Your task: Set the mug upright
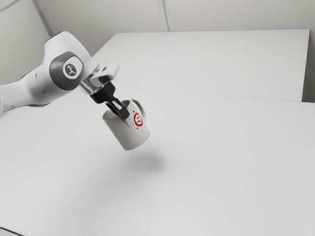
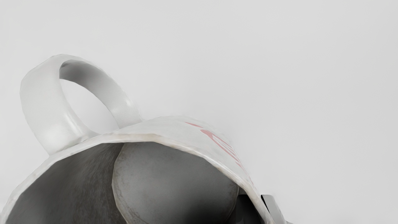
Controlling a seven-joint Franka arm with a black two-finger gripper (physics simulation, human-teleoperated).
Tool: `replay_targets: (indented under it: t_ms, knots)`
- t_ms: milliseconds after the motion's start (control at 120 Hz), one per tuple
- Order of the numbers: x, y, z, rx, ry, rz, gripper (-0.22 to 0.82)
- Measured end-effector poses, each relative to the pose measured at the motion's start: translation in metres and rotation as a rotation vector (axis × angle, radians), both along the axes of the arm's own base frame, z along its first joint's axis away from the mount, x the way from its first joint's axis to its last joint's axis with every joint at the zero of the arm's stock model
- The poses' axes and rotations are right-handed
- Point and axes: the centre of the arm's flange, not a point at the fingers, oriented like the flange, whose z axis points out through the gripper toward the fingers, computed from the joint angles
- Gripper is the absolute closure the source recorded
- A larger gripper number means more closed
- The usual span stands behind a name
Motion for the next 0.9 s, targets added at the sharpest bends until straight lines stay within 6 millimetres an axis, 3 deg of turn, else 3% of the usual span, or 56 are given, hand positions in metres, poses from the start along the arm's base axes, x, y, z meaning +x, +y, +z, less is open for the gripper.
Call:
replay_targets:
  t_ms: [158, 375, 650, 900]
  knots:
    - [-0.027, 0.003, 0.000, 0.201, 0.059, 0.055, 0.76]
    - [-0.063, 0.018, -0.042, 0.345, 0.088, 0.195, 0.76]
    - [-0.068, 0.024, -0.082, 0.372, -0.057, 0.336, 0.76]
    - [-0.057, 0.021, -0.108, 0.339, -0.099, 0.422, 0.76]
